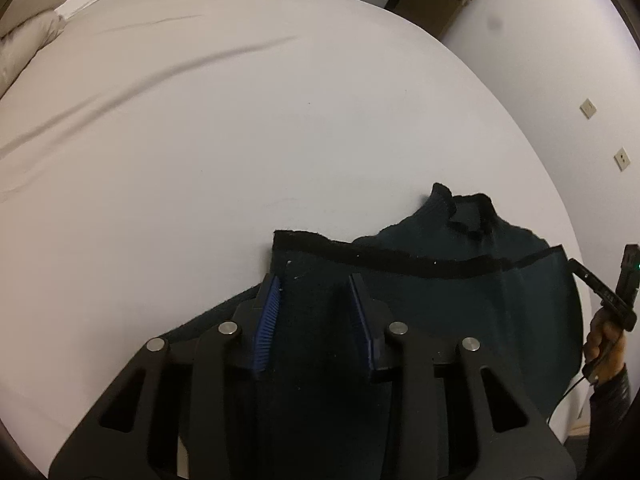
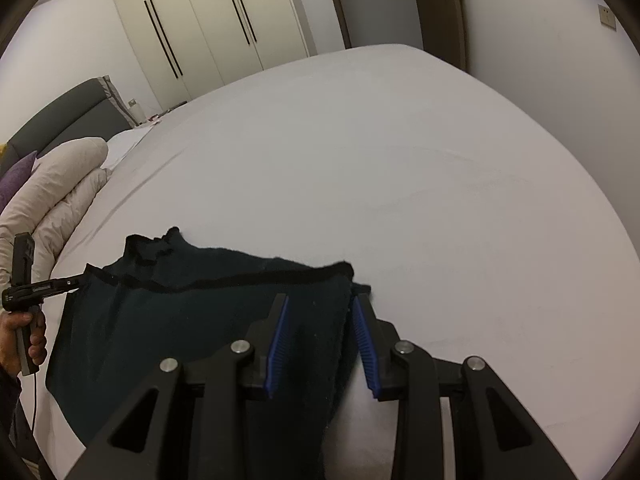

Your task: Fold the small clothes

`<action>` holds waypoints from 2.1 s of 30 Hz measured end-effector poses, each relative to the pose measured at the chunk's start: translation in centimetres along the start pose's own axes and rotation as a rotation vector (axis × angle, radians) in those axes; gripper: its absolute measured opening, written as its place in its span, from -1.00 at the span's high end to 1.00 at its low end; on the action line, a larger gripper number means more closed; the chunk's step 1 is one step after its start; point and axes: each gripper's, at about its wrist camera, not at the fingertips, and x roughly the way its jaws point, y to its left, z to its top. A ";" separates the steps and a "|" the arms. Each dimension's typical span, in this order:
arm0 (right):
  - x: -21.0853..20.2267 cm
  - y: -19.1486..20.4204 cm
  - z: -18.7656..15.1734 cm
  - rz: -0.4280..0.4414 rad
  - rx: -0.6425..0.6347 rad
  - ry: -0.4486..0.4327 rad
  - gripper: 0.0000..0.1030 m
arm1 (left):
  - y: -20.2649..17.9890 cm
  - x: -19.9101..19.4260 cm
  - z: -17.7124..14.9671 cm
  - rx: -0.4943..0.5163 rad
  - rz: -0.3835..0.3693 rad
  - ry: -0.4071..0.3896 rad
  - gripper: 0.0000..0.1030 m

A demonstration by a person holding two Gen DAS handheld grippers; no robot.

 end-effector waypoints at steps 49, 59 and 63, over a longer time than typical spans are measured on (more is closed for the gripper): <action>2.0 0.4 -0.9 -0.002 0.021 0.071 0.49 | 5.8 -10.8 -3.5 -0.263 0.057 -0.226 -0.37; 2.5 0.7 -0.7 -0.057 0.001 0.064 0.86 | 1.9 -7.4 -10.1 -0.153 0.024 -0.063 -0.37; 2.6 0.6 -1.0 -0.048 0.018 0.058 0.86 | 1.5 -8.7 -14.0 -0.115 0.022 -0.044 -0.32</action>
